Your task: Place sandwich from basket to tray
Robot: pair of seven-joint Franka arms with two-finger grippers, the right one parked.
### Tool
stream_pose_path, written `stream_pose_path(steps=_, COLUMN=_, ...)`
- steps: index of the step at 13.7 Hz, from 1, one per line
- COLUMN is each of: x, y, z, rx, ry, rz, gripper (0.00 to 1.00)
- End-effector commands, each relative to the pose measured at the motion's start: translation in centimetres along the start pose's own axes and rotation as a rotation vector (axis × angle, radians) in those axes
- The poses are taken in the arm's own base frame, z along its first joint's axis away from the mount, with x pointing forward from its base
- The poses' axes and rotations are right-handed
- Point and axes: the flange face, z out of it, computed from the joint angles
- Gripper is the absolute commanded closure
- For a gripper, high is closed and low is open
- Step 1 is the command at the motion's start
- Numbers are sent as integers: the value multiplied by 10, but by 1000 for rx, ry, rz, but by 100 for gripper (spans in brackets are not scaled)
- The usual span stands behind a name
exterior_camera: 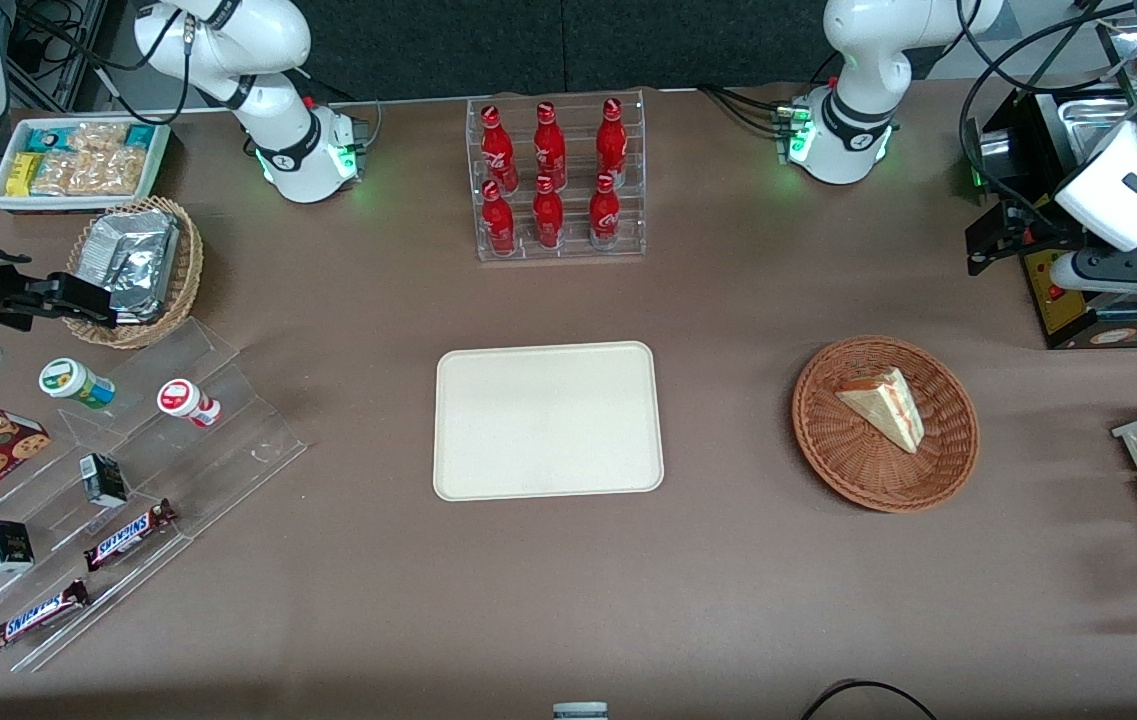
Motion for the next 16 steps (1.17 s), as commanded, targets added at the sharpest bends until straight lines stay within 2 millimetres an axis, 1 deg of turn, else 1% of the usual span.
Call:
stream_pose_path(steps=1, x=-5, y=-2, z=-7, rx=4, ry=-7, rz=9, gripper=1)
stream_pose_path(steps=5, x=-2, y=-4, z=-3, rx=2, ry=-16, rz=-5, gripper=1)
stream_pose_path(steps=6, x=-1, y=-5, z=-1, rx=8, ry=-19, rz=-35, gripper=1)
stream_pose_path(steps=7, x=-1, y=-5, z=1, rx=15, ry=-25, rz=-107, gripper=1)
stream_pose_path(steps=8, x=2, y=-7, z=8, rx=13, ry=-47, rz=-196, gripper=1)
stream_pose_path(steps=9, x=2, y=-8, z=18, rx=20, ry=-101, rz=-263, gripper=1)
stream_pose_path(steps=10, x=1, y=-9, z=30, rx=29, ry=-155, rz=-295, gripper=1)
stream_pose_path(steps=11, x=7, y=-11, z=41, rx=18, ry=-180, rz=-310, gripper=1)
stream_pose_path(steps=12, x=16, y=-17, z=58, rx=20, ry=-205, rz=-354, gripper=1)
stream_pose_path(steps=13, x=24, y=-21, z=69, rx=27, ry=-204, rz=-438, gripper=1)
stream_pose_path(steps=15, x=37, y=-22, z=102, rx=37, ry=-185, rz=-593, gripper=1)
stream_pose_path(steps=16, x=40, y=-21, z=125, rx=37, ry=-165, rz=-661, gripper=1)
